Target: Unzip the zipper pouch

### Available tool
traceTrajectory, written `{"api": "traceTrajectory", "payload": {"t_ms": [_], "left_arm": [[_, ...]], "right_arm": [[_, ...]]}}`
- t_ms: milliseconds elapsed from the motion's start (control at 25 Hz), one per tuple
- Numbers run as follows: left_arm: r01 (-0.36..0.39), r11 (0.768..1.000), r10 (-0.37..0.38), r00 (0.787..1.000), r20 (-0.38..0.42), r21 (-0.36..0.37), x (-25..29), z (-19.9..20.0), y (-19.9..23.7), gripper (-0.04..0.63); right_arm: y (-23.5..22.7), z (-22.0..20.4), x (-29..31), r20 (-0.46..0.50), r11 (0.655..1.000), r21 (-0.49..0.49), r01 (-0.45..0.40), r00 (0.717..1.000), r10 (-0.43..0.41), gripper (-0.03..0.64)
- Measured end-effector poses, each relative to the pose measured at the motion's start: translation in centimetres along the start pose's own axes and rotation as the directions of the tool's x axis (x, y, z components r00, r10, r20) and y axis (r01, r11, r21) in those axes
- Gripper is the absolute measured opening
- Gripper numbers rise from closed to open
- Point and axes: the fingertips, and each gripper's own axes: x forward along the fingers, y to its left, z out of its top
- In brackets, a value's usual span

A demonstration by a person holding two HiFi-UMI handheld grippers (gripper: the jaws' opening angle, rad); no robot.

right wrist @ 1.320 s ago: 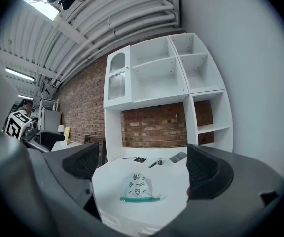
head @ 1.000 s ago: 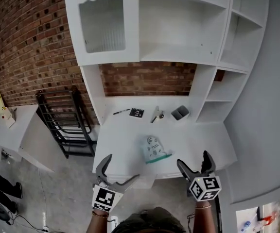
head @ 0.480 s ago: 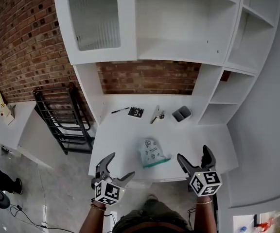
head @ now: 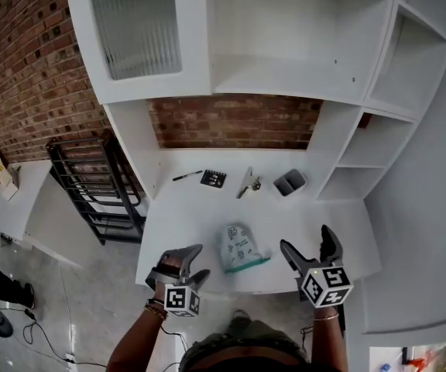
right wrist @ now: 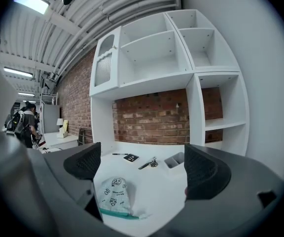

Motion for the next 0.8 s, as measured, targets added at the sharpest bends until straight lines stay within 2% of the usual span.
{"api": "traceTrajectory", "payload": {"t_ms": [120,240,360,520,560,720,800], "left_arm": [[0.056,0.983,-0.059,0.998,0.012,0.175,2.0,0.3,-1.3,0.399],[0.112,0.952,-0.125,0.992,0.026,0.283,3.8,0.4,-2.5,0.363],[0.170,0.929,-0.186,0.982,0.019,0.329,5.8,0.0,-3.9,0.336],[0.267,0.910,-0.291,0.956,0.031,0.317,8.0,0.3,-6.0,0.296],[0.293,0.899,-0.319,0.948,0.026,0.327,8.5,0.3,-6.5,0.277],[0.404,0.829,-0.429,0.903,-0.024,0.386,9.9,-0.3,-8.3,0.241],[0.429,0.810,-0.455,0.890,-0.034,0.400,10.3,-0.5,-8.6,0.237]], "right_arm": [[-0.7,0.2,0.6,0.000,1.000,-0.003,0.010,1.000,-0.010,0.525],[-1.5,0.8,0.7,0.004,1.000,-0.007,0.027,1.000,-0.027,0.525],[-2.6,0.7,0.7,-0.001,0.999,-0.006,0.051,0.999,-0.051,0.525],[-3.9,-0.2,0.3,-0.022,0.997,0.006,0.077,0.997,-0.077,0.523],[-4.0,-0.5,0.2,-0.031,0.997,0.007,0.081,0.996,-0.081,0.523],[-4.4,-1.0,0.1,-0.051,0.996,0.007,0.089,0.995,-0.088,0.522],[-4.4,-0.9,0.2,-0.050,0.996,0.005,0.091,0.995,-0.091,0.522]]}}
